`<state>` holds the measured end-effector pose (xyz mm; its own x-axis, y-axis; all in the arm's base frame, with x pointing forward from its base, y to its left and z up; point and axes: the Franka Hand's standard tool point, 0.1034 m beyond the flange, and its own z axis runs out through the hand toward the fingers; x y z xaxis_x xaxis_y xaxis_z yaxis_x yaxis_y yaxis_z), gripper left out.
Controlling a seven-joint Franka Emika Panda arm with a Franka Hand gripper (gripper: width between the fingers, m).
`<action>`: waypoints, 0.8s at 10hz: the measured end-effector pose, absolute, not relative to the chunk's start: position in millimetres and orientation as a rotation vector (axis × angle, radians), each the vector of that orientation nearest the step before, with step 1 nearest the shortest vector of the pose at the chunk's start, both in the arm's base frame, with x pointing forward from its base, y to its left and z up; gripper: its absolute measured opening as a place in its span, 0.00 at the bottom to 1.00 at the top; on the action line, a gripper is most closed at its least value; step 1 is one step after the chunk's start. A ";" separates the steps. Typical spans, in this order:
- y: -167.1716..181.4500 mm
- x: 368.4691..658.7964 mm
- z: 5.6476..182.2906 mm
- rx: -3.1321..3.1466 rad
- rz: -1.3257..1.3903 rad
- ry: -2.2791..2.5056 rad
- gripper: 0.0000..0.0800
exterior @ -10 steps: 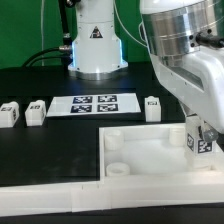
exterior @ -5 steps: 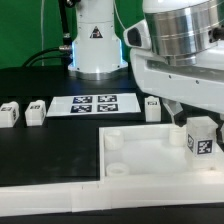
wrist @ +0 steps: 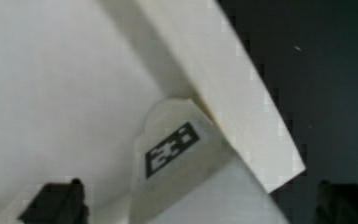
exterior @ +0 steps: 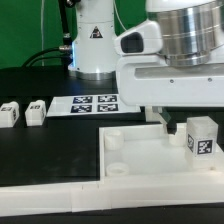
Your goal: Assemble one leg
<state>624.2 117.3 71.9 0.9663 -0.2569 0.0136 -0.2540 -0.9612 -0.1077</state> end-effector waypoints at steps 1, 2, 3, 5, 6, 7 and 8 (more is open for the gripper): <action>118.3 623.8 71.1 -3.056 -0.059 0.194 0.81; 114.7 626.9 70.0 -3.067 -0.109 -0.048 0.81; 114.8 626.1 69.4 -3.063 -0.103 0.011 0.81; 115.7 625.9 69.4 -3.056 -0.099 0.096 0.64; 117.7 625.6 69.4 -3.031 -0.088 0.300 0.47; 117.3 625.7 69.4 -3.012 -0.081 0.439 0.36; 116.4 626.2 69.7 -2.973 -0.072 0.605 0.37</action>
Offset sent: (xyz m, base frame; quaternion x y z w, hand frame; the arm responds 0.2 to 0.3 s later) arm 0.0000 0.0000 0.0000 0.0000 0.0000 0.0000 1.0000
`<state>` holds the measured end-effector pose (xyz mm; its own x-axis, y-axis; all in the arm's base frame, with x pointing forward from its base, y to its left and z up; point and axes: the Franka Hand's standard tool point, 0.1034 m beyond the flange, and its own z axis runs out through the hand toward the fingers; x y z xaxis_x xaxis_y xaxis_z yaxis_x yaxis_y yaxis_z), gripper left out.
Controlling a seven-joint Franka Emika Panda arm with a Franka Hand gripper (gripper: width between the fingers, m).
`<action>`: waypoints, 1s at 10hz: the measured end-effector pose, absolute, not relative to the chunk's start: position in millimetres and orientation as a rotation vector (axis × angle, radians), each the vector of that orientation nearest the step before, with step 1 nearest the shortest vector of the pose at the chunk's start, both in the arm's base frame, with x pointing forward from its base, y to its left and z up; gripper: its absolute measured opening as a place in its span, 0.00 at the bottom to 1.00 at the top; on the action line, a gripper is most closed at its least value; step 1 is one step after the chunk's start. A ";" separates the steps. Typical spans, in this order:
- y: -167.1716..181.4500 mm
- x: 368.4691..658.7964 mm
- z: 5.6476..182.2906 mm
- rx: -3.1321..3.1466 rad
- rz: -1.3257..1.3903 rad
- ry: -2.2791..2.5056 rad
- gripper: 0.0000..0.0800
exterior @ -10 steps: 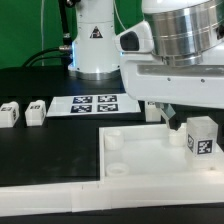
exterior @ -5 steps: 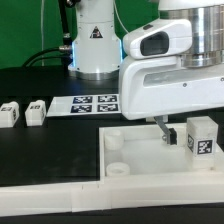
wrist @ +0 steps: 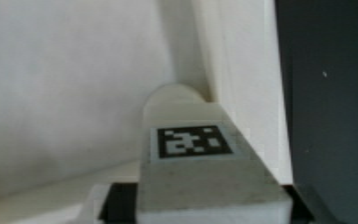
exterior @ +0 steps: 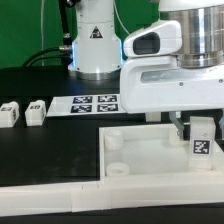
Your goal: Assemble one leg
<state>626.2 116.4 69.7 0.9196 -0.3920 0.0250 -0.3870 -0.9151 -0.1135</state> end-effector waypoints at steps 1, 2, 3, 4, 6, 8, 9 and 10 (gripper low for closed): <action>114.5 627.1 70.2 -2.897 -0.050 0.825 0.37; 112.6 627.2 70.0 -2.767 -0.020 1.145 0.37; 112.6 626.1 69.0 -2.595 0.017 1.473 0.37; 112.7 625.6 68.6 -2.465 0.047 1.663 0.37; 115.6 624.4 67.8 -2.145 0.118 2.026 0.37; 117.0 623.8 67.6 -2.164 0.118 2.006 0.37; 117.1 623.8 67.6 -2.211 0.111 1.952 0.51; 117.2 622.7 67.1 -2.280 0.107 1.879 0.51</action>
Offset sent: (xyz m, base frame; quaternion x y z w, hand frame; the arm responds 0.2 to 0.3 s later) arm 0.0106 0.0129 0.0078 0.0676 -0.0160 0.4443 0.8932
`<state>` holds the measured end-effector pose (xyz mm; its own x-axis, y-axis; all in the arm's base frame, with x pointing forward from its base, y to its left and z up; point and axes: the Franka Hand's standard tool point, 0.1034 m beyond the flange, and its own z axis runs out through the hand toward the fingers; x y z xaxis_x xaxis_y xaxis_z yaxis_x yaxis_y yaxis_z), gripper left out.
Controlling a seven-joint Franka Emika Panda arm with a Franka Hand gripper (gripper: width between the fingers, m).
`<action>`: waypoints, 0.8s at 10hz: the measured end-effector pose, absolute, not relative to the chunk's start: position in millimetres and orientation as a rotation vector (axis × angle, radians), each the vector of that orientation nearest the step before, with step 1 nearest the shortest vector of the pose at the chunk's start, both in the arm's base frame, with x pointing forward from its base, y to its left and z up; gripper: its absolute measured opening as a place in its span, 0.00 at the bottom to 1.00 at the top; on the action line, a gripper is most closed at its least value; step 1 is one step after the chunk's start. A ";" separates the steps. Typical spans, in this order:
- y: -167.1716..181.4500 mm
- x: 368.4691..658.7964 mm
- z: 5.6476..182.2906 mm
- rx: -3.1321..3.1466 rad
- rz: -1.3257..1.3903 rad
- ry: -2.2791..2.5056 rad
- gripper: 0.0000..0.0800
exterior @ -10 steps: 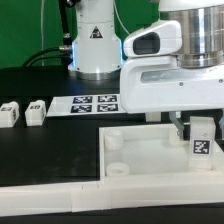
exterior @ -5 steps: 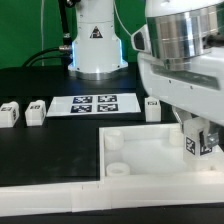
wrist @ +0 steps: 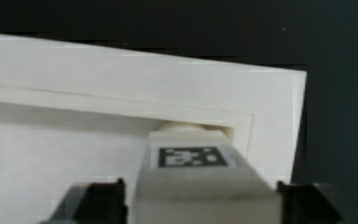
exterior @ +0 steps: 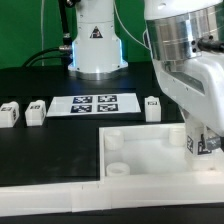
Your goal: Assemble one leg
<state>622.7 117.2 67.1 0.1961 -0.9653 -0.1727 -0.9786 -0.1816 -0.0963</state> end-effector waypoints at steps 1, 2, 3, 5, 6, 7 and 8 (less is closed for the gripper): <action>118.6 619.5 66.1 -2.472 0.108 1.651 0.68; 120.4 618.3 67.3 -2.671 0.108 1.367 0.78; 121.2 619.5 68.7 -2.758 0.094 1.199 0.80; 119.0 619.3 68.0 -2.854 0.076 0.938 0.80; 118.7 619.3 68.0 -2.894 0.066 0.798 0.81; 118.2 619.3 68.0 -2.941 0.052 0.637 0.81; 116.8 619.8 67.9 -3.028 0.018 0.308 0.81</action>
Offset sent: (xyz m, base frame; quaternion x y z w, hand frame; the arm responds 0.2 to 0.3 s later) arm 0.0000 0.0000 0.0000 0.0000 0.0000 -0.1790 0.9838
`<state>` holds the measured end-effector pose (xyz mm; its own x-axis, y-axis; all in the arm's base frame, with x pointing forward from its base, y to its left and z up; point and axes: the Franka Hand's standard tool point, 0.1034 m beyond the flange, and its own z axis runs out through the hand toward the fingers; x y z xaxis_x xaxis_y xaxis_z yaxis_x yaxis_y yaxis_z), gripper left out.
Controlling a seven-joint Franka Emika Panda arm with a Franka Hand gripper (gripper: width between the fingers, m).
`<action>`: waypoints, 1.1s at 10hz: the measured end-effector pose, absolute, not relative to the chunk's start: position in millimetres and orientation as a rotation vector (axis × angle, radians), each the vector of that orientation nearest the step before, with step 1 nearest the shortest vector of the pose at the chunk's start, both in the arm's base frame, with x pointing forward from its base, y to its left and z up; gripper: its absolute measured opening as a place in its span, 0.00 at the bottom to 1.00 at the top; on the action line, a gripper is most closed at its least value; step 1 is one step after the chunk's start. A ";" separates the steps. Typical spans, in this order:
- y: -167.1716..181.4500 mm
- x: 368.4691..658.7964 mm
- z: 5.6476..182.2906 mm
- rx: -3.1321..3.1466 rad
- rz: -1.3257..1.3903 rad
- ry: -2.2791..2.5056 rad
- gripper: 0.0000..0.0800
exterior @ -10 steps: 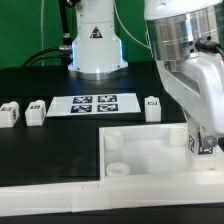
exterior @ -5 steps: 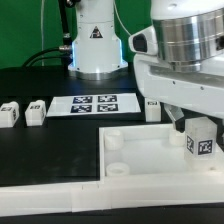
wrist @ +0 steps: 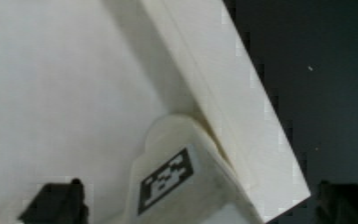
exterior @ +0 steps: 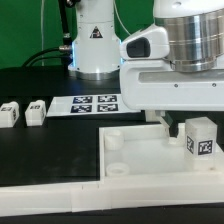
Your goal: Assemble one leg
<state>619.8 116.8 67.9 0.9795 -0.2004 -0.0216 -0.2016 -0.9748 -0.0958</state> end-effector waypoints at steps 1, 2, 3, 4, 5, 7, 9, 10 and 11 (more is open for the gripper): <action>115.4 621.6 68.0 -3.056 -0.013 0.087 0.81; 115.6 622.1 67.5 -3.053 -0.023 0.127 0.81; 115.4 622.2 67.5 -3.052 -0.021 0.160 0.78; 115.1 622.2 67.5 -3.051 -0.021 0.169 0.78; 115.5 622.2 67.5 -3.044 -0.017 0.254 0.55; 116.2 622.1 67.6 -2.989 0.000 0.592 0.36; 117.5 622.4 67.9 -2.888 0.020 0.951 0.36; 118.5 623.2 68.7 -2.767 0.035 1.263 0.36; 119.9 624.2 68.8 -2.668 0.066 1.473 0.36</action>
Offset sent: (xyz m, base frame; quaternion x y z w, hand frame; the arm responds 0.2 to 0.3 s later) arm 0.0000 0.0000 0.0000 0.0000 0.0000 0.0000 1.0000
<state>624.2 119.9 68.8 0.5328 -0.8421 -0.0829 -0.8462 -0.5294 -0.0608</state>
